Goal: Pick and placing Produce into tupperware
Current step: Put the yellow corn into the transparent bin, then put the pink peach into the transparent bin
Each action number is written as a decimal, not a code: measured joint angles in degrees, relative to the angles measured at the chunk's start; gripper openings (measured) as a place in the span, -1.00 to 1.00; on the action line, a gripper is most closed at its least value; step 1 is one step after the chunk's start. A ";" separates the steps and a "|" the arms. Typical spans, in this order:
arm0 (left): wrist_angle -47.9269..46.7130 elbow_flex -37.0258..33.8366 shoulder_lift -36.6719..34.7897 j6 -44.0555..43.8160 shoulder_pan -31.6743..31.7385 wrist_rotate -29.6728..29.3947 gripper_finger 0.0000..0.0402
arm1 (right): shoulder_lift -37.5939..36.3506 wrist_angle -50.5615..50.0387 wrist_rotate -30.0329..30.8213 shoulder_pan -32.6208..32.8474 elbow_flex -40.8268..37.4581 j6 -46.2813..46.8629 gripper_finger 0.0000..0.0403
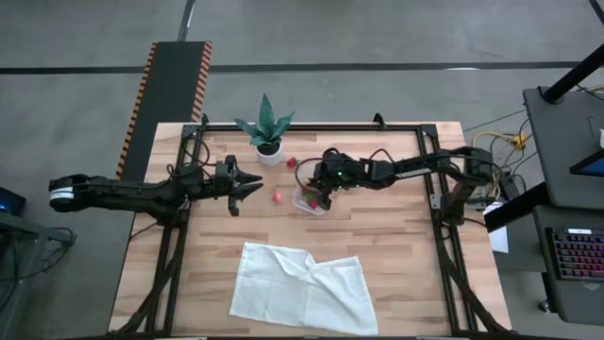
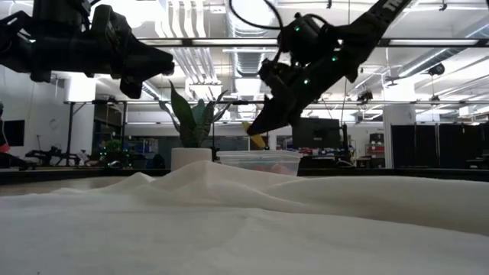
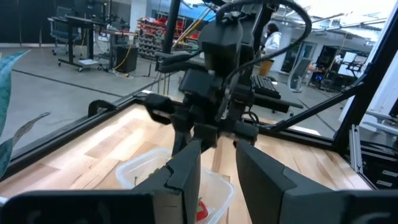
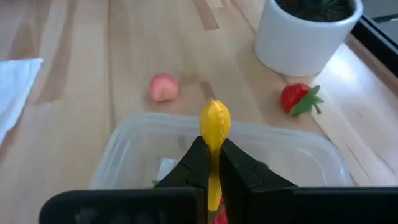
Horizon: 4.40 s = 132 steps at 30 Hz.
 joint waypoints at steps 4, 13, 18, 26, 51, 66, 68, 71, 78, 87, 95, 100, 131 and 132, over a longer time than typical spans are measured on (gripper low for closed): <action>-0.42 0.00 0.00 -0.01 0.00 -0.01 -0.56 | 3.92 -3.27 0.00 -0.36 2.65 -0.41 -0.94; -1.75 0.02 0.00 -0.18 0.00 0.26 -0.56 | 7.85 -9.52 0.44 -0.65 8.72 -1.97 -0.94; -1.76 0.02 -0.01 -0.13 0.00 0.26 -0.56 | 6.85 -9.93 0.44 -0.72 10.01 -2.33 -0.94; -2.02 0.02 0.01 -0.11 0.00 0.26 -0.56 | 5.24 -16.90 0.88 -0.49 10.62 -4.27 -0.94; -2.04 0.02 0.00 -0.07 0.00 0.24 -0.56 | 3.95 -30.05 9.30 2.45 13.42 -16.25 -0.93; -2.04 0.02 0.00 -0.07 0.00 0.24 -0.56 | 3.95 -29.82 9.25 2.45 14.42 -13.82 -0.47; -2.04 0.02 -0.01 -0.07 0.00 0.25 -0.56 | 3.95 -29.84 9.25 2.45 14.42 -13.80 -0.45; -2.04 0.02 -0.01 -0.07 0.00 0.26 -0.56 | 3.95 -29.84 9.25 2.45 14.65 -13.82 -0.44; -2.04 0.02 0.01 -0.07 0.00 0.26 -0.56 | 3.98 -29.57 9.47 2.40 18.18 -15.02 -0.48; -2.04 0.00 0.01 -0.07 0.00 0.85 -0.56 | 3.98 -24.54 1.17 -1.21 22.56 -17.48 -0.54; -2.02 0.00 0.01 -0.09 0.00 1.22 -0.56 | 4.52 -24.34 -3.03 -6.71 24.59 -17.33 -0.50; -2.02 0.00 0.00 -0.09 0.00 1.27 -0.56 | 4.48 -24.27 -3.26 -6.71 24.72 -18.55 -0.47; 0.23 2.12 0.01 11.41 0.02 1.40 -0.56 | -30.49 -27.61 -4.42 0.55 6.63 -16.62 -0.94; -0.55 2.12 -0.01 11.43 0.02 1.46 -0.56 | -31.08 -26.61 -4.49 0.55 5.62 -16.68 -0.92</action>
